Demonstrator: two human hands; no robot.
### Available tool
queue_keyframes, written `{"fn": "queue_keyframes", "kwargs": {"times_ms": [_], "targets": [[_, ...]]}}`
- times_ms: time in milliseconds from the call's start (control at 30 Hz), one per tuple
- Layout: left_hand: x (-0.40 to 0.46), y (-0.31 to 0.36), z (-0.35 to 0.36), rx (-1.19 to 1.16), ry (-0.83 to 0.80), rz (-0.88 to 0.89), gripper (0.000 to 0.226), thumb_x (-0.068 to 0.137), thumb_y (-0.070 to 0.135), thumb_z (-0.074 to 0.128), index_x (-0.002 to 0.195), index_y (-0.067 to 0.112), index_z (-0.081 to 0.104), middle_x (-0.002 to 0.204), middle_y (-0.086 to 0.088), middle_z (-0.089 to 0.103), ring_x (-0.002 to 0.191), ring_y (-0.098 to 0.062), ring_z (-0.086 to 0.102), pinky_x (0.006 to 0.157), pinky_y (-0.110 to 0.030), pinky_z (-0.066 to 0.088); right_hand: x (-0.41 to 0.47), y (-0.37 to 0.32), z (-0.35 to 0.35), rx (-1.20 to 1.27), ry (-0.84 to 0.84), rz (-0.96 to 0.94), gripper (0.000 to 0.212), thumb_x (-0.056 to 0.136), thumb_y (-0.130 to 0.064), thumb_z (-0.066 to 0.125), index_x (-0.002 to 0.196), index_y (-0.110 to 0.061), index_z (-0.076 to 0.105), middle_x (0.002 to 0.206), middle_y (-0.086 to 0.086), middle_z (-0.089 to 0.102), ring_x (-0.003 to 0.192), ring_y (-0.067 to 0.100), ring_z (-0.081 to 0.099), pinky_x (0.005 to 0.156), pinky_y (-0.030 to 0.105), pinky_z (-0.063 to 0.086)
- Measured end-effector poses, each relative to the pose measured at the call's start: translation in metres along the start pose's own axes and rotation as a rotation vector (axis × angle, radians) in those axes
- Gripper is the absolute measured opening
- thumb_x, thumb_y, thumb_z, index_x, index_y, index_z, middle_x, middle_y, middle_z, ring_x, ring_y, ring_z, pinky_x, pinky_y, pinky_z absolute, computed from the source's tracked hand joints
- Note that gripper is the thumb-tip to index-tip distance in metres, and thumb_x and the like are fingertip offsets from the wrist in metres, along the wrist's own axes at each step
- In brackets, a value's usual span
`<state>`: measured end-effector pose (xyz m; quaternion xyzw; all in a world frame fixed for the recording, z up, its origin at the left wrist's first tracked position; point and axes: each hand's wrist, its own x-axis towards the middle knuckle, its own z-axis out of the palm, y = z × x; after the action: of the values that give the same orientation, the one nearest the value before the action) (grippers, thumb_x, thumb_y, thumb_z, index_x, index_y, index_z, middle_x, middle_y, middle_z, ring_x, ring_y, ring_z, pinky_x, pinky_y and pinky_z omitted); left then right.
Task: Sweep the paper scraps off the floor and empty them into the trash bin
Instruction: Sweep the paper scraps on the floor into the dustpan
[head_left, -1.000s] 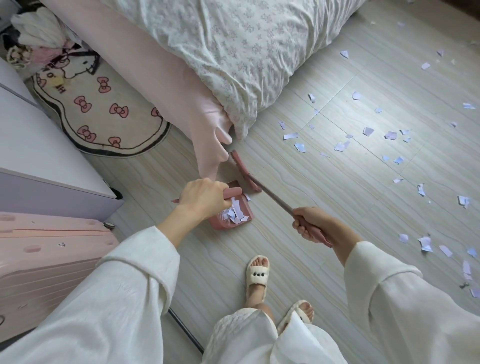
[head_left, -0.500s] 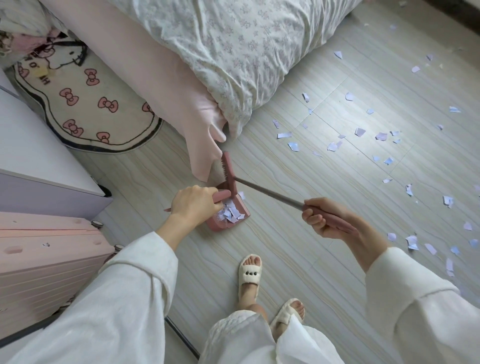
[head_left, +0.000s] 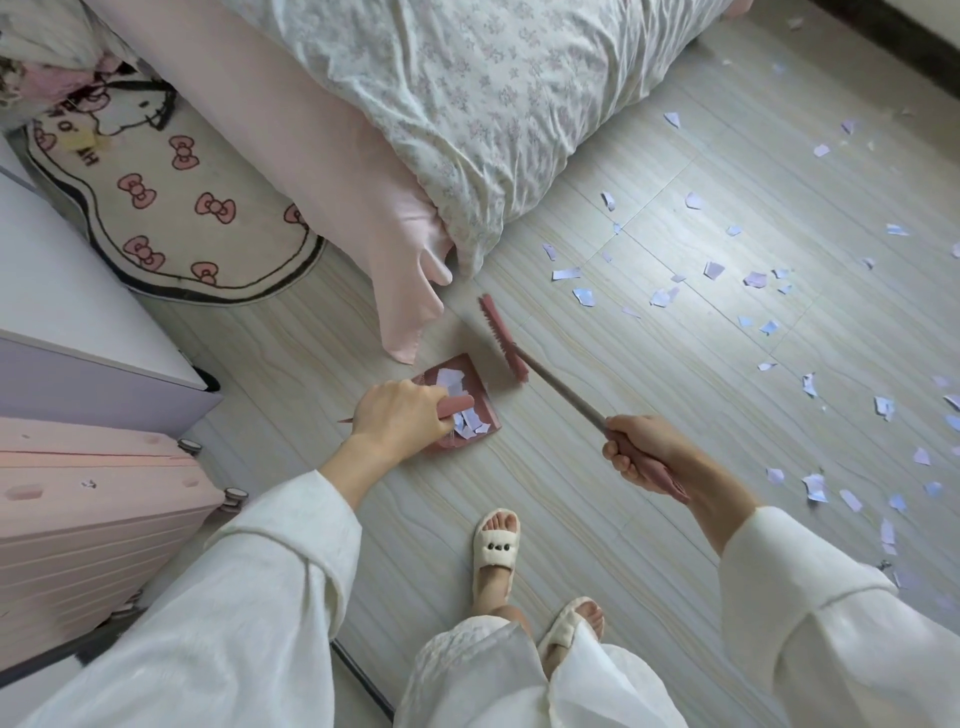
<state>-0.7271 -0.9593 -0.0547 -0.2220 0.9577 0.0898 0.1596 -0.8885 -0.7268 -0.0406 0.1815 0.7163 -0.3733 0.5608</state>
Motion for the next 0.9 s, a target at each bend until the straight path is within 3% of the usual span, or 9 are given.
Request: {"fn": "queue_keyframes", "kwargs": {"times_ms": [400, 533, 600, 700, 800, 900], "targets": [[-0.007, -0.011, -0.020, -0.016, -0.013, -0.054, 0.020, 0.084, 0.041, 0.053, 0.088, 0.025, 0.064, 0.087, -0.008, 0.067, 0.084, -0.030, 0.061, 0.064, -0.029, 0.035, -0.001, -0.002, 0.005, -0.074, 0.049, -0.001, 0.015, 0.095, -0.008, 0.038, 0.081, -0.006, 0.044, 0.060, 0.009, 0.049, 0.029, 0.009, 0.043, 0.031, 0.014, 0.036], [-0.003, -0.015, -0.011, -0.007, -0.062, -0.098, 0.021, 0.084, 0.041, 0.052, 0.080, 0.022, 0.059, 0.084, -0.008, 0.066, 0.082, -0.029, 0.061, 0.063, -0.029, 0.036, 0.001, 0.001, 0.024, -0.323, 0.050, -0.046, 0.018, 0.096, -0.005, 0.037, 0.082, -0.005, 0.048, 0.058, 0.009, 0.048, 0.031, 0.012, 0.042, 0.031, 0.014, 0.034], [-0.001, -0.017, -0.005, -0.034, -0.071, -0.111, 0.022, 0.085, 0.042, 0.051, 0.074, 0.023, 0.054, 0.083, -0.007, 0.066, 0.080, -0.029, 0.061, 0.062, -0.029, 0.035, 0.003, 0.007, 0.043, -0.439, 0.017, -0.063, 0.019, 0.096, -0.005, 0.036, 0.084, -0.004, 0.051, 0.058, 0.009, 0.048, 0.033, 0.014, 0.042, 0.031, 0.015, 0.035], [-0.002, -0.023, 0.004, -0.050, -0.071, -0.120, 0.022, 0.084, 0.041, 0.051, 0.076, 0.022, 0.059, 0.082, -0.007, 0.067, 0.079, -0.029, 0.060, 0.062, -0.028, 0.035, 0.010, -0.002, 0.059, -0.333, -0.103, -0.001, 0.014, 0.097, -0.008, 0.038, 0.088, -0.003, 0.048, 0.054, 0.007, 0.050, 0.031, 0.011, 0.043, 0.031, 0.015, 0.033], [-0.002, -0.032, 0.006, -0.059, -0.062, -0.128, 0.020, 0.082, 0.041, 0.050, 0.078, 0.024, 0.061, 0.083, -0.007, 0.068, 0.081, -0.030, 0.061, 0.063, -0.029, 0.035, 0.007, -0.023, 0.037, -0.229, -0.223, 0.079, 0.023, 0.100, -0.020, 0.039, 0.081, -0.009, 0.044, 0.044, 0.000, 0.050, 0.028, 0.007, 0.040, 0.028, 0.013, 0.031], [0.000, -0.034, 0.004, -0.056, -0.059, -0.128, 0.021, 0.082, 0.043, 0.050, 0.081, 0.026, 0.063, 0.087, -0.008, 0.068, 0.084, -0.030, 0.062, 0.064, -0.029, 0.035, -0.001, -0.028, 0.013, -0.274, -0.214, 0.028, 0.021, 0.100, -0.024, 0.043, 0.083, -0.010, 0.046, 0.048, 0.001, 0.052, 0.031, 0.009, 0.041, 0.029, 0.015, 0.032]]}}
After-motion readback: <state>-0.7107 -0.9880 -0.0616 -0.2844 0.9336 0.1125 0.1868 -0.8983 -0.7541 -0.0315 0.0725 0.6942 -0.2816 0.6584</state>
